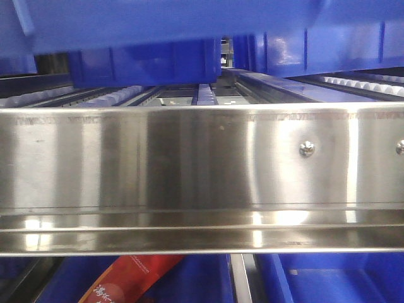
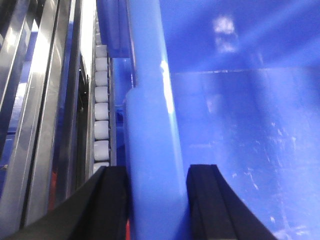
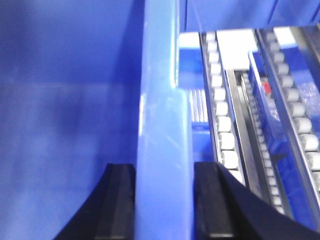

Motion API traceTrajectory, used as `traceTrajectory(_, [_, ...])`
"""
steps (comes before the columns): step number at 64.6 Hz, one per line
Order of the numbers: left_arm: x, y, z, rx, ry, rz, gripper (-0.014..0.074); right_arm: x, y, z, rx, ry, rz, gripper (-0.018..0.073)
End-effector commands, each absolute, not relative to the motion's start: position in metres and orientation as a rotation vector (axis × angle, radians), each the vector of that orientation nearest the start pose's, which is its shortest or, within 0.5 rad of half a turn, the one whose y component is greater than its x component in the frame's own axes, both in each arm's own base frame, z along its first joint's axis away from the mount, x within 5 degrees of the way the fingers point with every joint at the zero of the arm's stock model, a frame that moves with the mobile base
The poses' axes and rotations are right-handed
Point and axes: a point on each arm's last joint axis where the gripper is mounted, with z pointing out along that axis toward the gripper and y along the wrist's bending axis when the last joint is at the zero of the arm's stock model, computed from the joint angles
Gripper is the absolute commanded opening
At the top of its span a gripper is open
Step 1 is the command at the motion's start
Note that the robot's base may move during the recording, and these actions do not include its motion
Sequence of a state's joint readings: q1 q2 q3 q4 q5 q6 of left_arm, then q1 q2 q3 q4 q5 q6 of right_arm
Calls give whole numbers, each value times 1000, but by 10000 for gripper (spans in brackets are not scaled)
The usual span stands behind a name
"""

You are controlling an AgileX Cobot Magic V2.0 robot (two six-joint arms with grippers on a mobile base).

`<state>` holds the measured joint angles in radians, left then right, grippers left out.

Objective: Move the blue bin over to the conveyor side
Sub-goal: 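Lift the blue bin with both grippers and pull it off the shelf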

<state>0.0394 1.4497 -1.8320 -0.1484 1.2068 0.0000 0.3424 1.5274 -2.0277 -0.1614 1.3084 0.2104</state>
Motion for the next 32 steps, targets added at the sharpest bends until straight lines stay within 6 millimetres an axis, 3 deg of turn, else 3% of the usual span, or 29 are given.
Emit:
traceTrajectory(1, [263, -6, 505, -22, 2189, -207, -17, 261, 76, 532, -90, 2118, 116, -79])
traceTrajectory(17, [234, -6, 521, -30, 2129, -197, -17, 232, 66, 521, -72, 2154, 118, -79])
traceTrajectory(32, [204, -7, 515, -54, 2083, -205, -17, 197, 52, 523, -51, 2127, 119, -79])
